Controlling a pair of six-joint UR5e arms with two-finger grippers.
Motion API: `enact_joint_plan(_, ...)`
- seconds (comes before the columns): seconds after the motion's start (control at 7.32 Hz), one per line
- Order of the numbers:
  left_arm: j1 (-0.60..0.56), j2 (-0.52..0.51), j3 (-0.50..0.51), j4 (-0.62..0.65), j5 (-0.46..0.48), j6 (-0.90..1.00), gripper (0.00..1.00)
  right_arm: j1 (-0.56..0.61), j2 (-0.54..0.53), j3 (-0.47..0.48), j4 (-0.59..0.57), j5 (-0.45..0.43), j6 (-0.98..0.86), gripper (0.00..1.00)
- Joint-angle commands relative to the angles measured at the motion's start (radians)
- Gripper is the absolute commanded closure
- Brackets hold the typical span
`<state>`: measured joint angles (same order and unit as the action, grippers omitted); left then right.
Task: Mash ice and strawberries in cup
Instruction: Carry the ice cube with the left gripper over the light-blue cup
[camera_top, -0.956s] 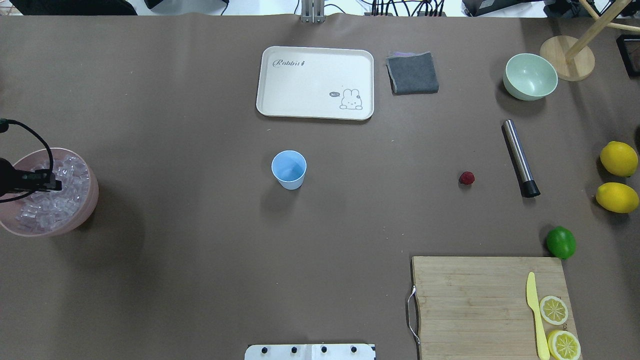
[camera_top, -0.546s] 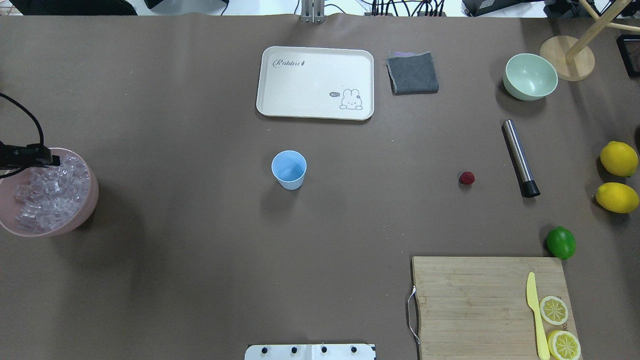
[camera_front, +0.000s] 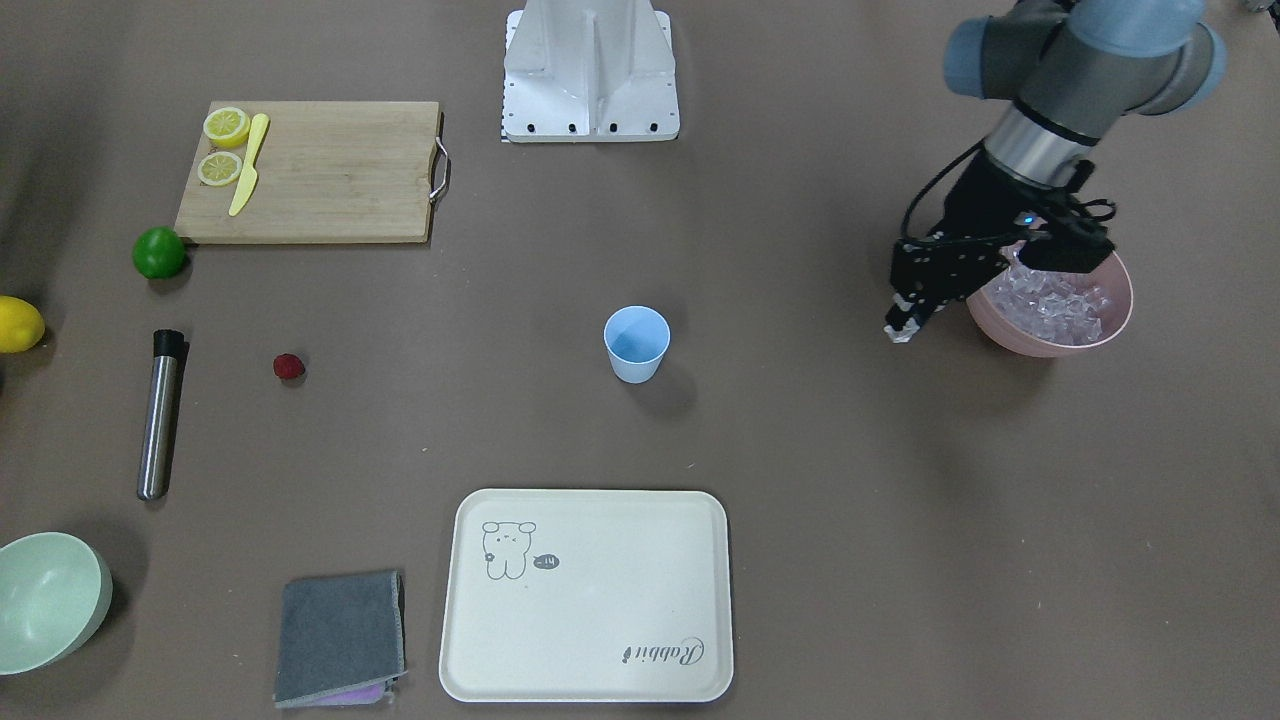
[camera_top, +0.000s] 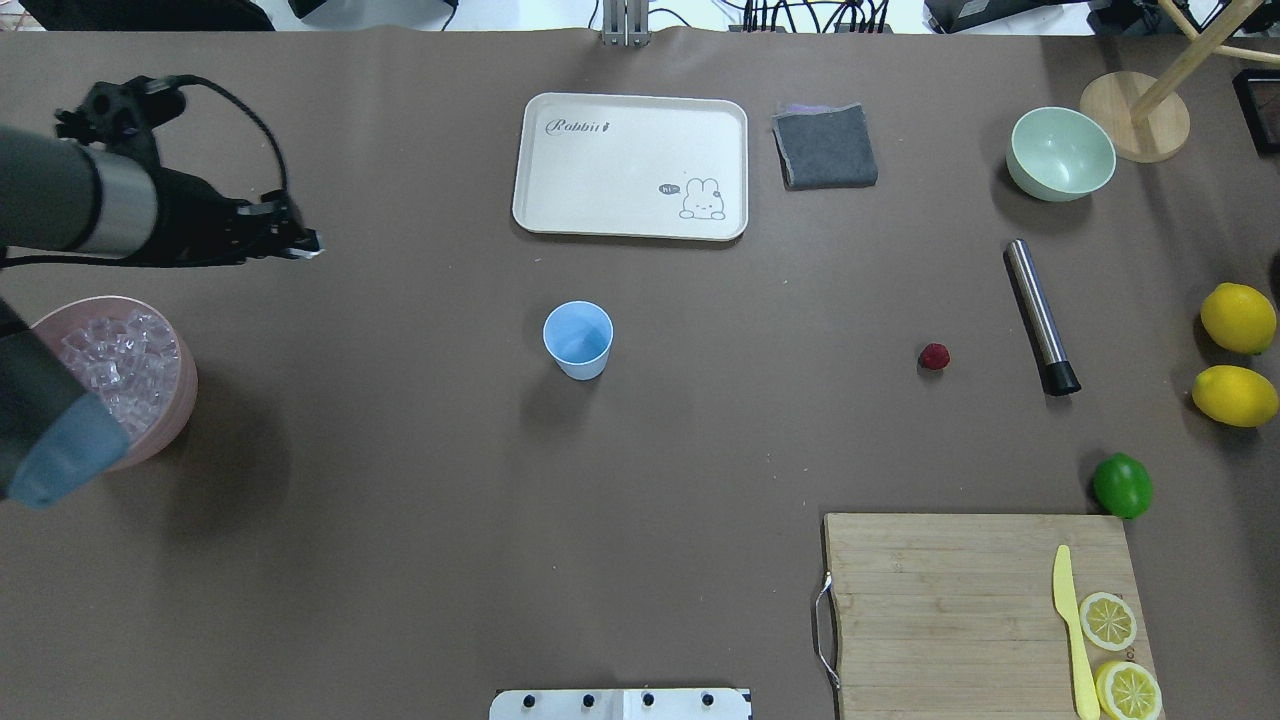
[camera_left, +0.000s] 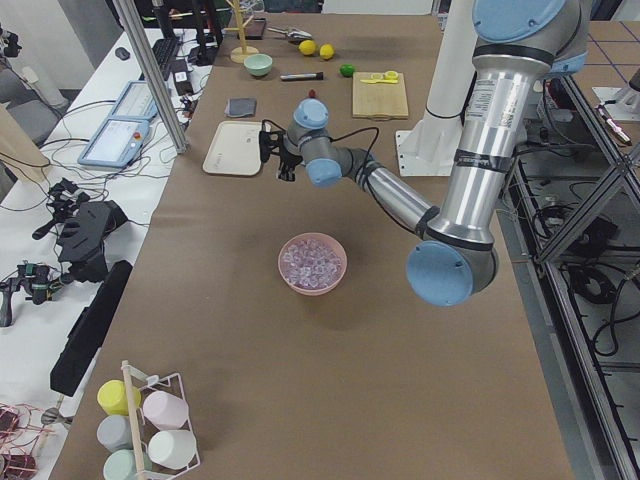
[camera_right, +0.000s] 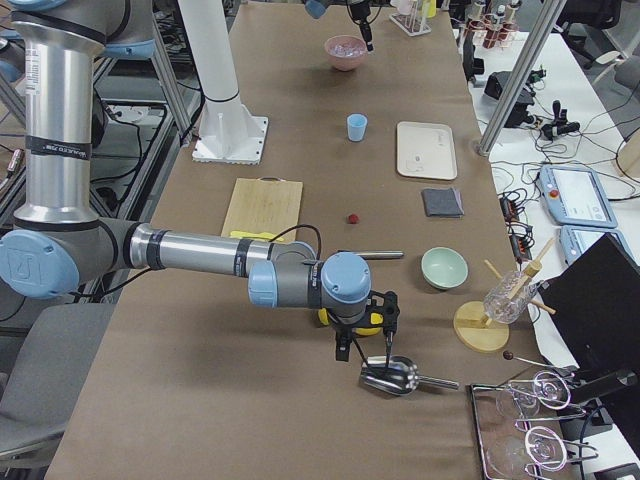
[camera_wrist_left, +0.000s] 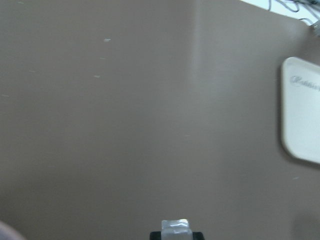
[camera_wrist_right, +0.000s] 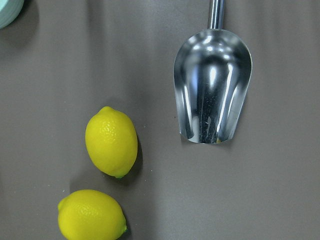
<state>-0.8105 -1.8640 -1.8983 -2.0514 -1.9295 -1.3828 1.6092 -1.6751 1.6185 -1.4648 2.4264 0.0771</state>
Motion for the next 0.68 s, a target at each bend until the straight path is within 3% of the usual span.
enact_joint_plan(0.0, 0.207, -0.226, 0.014, 0.213, 0.194, -0.109, 1.00, 0.000, 0.002, -0.006, 0.000, 0.016, -0.002, 0.00)
enact_joint_plan(0.27, 0.310, -0.318, 0.114, 0.218, 0.297, -0.153, 1.00, 0.000, -0.006, -0.008, 0.000, 0.016, -0.008, 0.00)
enact_joint_plan(0.55, 0.327, -0.339, 0.128, 0.215, 0.303, -0.154, 1.00, 0.000, -0.008, -0.006, 0.000, 0.014, -0.007, 0.00)
